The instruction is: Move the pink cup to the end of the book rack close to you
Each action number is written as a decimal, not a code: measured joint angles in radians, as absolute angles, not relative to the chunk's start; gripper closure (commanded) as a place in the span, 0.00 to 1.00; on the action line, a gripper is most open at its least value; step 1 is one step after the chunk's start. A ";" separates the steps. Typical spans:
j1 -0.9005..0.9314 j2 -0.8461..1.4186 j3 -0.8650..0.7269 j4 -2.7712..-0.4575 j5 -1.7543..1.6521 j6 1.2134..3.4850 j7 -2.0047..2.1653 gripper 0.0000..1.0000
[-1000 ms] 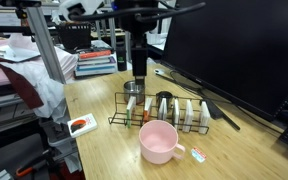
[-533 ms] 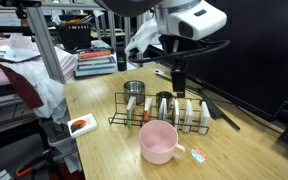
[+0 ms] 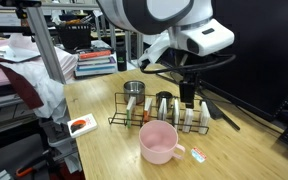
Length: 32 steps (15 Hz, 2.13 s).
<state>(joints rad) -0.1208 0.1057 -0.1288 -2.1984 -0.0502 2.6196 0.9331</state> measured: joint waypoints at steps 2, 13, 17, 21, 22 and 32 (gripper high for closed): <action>-0.120 0.109 -0.131 -2.199 -0.050 2.619 0.938 0.00; -0.113 0.260 -0.209 -2.198 -0.063 2.617 1.215 0.00; -0.112 0.287 -0.220 -2.202 -0.031 2.616 1.285 0.00; -0.111 0.323 -0.217 -2.202 0.038 2.612 1.287 0.00; -0.111 0.331 -0.217 -2.201 0.048 2.611 1.287 0.00; -0.111 0.343 -0.241 -2.191 0.079 2.611 1.287 0.00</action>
